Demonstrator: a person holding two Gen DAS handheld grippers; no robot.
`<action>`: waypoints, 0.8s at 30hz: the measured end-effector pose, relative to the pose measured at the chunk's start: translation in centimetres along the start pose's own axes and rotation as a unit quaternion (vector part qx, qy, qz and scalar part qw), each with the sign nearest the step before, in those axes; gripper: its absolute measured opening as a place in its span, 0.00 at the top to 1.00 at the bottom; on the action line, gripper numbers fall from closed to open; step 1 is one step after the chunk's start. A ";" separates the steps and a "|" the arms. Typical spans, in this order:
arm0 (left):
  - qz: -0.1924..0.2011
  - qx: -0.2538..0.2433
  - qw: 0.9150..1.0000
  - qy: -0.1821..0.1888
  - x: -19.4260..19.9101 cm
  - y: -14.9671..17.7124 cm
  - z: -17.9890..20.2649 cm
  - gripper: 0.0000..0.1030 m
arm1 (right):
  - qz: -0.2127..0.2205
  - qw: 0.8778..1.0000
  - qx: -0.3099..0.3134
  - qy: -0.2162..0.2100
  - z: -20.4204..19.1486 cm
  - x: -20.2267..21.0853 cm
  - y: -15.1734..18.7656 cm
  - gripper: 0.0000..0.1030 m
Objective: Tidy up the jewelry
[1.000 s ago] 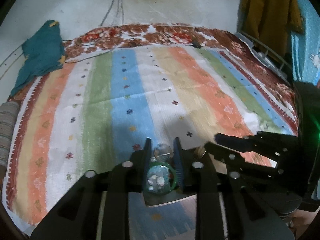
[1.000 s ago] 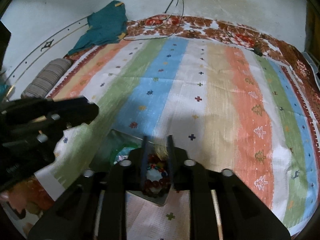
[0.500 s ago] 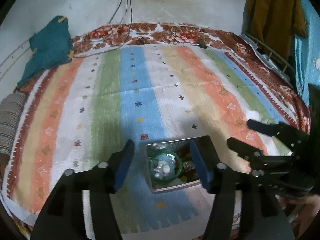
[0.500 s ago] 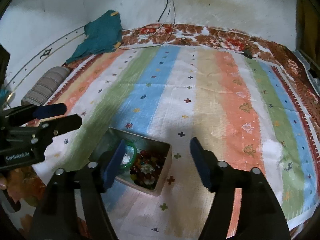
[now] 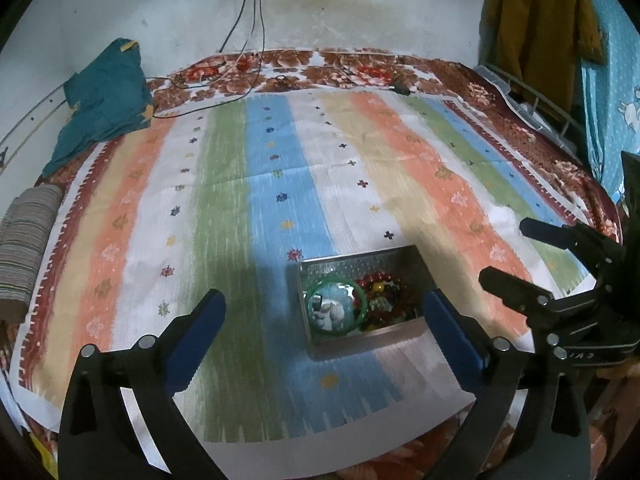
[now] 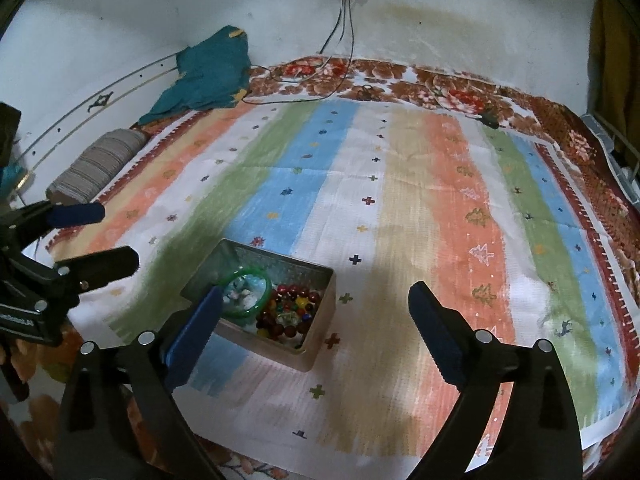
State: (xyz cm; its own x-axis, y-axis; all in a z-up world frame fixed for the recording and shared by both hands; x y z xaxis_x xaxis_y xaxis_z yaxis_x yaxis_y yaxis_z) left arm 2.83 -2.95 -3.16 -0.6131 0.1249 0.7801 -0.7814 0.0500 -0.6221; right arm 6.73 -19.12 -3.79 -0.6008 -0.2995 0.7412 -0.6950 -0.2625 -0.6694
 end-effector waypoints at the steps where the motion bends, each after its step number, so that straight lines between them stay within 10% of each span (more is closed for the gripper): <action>1: 0.000 -0.002 1.000 -0.001 0.2 0.2 0.0 0.06 | 0.002 1.000 -0.001 -0.003 0.0 0.2 0.1 0.07; 24: 0.032 -0.031 0.999 -0.032 1.9 1.9 1.6 0.06 | 0.013 0.999 -0.013 -0.036 -0.5 2.9 2.4 0.07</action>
State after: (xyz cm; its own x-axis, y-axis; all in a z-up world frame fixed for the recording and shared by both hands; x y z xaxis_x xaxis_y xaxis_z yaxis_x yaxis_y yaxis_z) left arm 0.00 -4.19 -2.76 -0.6696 0.0669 0.7397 -0.7325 0.1049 -0.6726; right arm 3.10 -20.14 -3.29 -0.5893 -0.3707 0.7179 -0.6904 -0.2305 -0.6857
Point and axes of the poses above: each gripper's, at about its wrist camera, not at the fingertips, and x roughly against the way its jaws point, z to its right, y to its underside, the point moved 6 cm from there along -x, roughly the way its jaws point, and after that the axes turned 1 degree about -z, right-handed, at the moved point
